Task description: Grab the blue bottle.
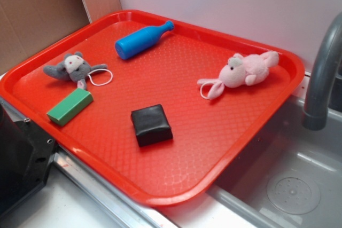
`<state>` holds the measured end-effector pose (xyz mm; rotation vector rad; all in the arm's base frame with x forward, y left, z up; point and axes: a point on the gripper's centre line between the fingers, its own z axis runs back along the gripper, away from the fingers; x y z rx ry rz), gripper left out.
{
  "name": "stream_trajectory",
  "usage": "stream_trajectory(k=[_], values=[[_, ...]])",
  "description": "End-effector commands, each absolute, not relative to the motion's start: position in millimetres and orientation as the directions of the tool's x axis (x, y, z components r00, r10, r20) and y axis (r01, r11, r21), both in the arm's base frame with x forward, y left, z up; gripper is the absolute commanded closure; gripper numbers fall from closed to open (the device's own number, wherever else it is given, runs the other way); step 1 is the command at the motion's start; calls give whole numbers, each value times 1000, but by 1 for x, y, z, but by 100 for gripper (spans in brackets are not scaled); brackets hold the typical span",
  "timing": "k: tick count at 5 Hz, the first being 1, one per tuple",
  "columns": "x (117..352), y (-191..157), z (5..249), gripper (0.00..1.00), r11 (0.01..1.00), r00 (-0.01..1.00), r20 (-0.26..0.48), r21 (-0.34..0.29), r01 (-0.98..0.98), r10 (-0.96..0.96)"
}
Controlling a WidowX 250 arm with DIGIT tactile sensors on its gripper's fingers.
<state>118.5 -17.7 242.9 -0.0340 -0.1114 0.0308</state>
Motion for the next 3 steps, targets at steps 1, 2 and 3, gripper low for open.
stream_trajectory(k=[1,2,3], values=[[118,-18,243,0,999,993,111,-36,-29,33],[139,-19,245,0,999,992,124,-35,-22,27],[165,-16,256,0,1000,985,171,6,3,-4]])
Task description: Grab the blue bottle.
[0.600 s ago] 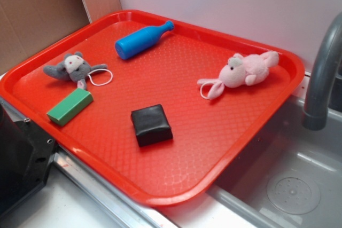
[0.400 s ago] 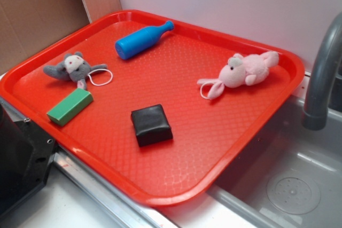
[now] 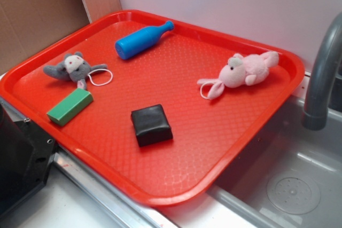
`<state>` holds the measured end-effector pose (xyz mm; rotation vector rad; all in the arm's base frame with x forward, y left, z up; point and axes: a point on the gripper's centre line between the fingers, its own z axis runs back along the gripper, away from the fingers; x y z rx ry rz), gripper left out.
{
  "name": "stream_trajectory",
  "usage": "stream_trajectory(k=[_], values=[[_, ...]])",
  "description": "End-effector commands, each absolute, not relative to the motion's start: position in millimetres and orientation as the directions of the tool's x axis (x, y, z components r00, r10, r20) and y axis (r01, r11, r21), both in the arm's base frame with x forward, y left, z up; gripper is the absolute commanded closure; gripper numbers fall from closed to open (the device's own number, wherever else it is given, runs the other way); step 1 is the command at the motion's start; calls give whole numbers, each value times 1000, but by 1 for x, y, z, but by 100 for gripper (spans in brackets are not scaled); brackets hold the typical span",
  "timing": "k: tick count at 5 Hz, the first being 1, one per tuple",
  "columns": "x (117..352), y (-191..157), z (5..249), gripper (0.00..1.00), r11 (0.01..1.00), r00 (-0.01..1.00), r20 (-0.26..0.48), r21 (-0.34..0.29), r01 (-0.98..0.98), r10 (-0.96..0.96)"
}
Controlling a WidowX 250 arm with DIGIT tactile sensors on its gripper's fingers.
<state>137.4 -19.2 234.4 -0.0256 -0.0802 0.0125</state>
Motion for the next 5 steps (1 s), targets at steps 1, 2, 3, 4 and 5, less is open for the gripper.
stream_trajectory(k=[1,2,3,4,5], values=[[196,2,252,0,997,982,177,15,70,-71],[243,44,219,0,996,986,147,53,68,-76],[267,73,183,0,998,995,89,58,38,-43],[276,78,151,0,992,996,67,111,55,-63],[279,79,117,0,986,995,40,138,90,-96]])
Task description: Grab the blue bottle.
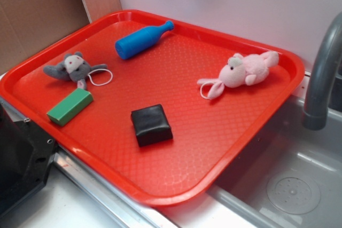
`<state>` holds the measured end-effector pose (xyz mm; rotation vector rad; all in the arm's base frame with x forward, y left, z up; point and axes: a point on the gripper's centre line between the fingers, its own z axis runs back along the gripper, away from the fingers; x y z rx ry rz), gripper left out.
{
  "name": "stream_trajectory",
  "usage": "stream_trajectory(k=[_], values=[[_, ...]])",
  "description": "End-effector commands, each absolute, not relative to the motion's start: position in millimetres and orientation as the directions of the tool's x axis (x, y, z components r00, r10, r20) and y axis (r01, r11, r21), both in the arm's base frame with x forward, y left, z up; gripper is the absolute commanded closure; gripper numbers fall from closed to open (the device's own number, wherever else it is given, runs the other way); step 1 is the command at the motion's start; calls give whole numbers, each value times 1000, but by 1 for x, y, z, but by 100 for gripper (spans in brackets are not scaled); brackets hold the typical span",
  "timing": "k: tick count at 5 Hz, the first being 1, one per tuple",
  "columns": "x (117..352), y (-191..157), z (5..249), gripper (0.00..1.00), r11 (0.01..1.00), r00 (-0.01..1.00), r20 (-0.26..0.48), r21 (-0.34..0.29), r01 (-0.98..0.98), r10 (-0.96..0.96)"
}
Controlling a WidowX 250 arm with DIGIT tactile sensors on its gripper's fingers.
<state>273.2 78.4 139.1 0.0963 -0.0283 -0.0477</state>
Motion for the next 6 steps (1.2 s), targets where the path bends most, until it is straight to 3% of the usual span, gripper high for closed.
stream_trajectory(k=[1,2,3,5,6], values=[[284,78,98,0,988,996,36,134,76,-82],[298,84,76,0,995,998,34,80,53,-56],[307,90,56,0,996,1000,-3,89,26,-25],[298,94,15,0,995,998,-63,103,13,-6],[288,95,-1,100,996,995,-98,93,-11,20]])
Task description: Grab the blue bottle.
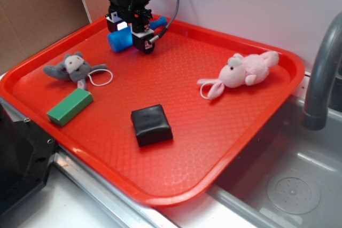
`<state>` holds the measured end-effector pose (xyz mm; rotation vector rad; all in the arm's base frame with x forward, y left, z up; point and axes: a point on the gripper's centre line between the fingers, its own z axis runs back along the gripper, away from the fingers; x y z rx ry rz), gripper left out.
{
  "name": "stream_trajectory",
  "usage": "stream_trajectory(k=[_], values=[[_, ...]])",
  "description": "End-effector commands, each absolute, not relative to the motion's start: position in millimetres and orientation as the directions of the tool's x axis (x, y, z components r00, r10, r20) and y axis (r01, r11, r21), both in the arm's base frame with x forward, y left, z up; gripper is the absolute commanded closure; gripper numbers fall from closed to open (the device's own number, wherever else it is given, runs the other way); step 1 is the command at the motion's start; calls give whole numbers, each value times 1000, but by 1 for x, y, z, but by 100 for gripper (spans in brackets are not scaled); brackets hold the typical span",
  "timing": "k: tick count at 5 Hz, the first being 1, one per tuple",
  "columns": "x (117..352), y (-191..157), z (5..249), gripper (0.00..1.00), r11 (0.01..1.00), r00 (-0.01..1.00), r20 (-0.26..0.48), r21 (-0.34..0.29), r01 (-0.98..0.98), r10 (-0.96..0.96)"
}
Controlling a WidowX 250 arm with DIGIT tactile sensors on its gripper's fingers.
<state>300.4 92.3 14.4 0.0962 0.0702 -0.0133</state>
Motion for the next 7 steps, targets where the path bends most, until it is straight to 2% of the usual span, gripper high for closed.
stream_trajectory(k=[1,2,3,5,6,7], values=[[288,94,5,100,996,996,-88,91,-7,15],[290,92,36,100,997,997,-73,83,5,1],[281,88,79,100,997,998,-56,72,33,-29],[199,65,177,100,987,986,65,29,-156,153],[155,45,222,100,987,974,157,-22,-161,163],[135,32,270,100,995,975,202,-10,-96,96]])
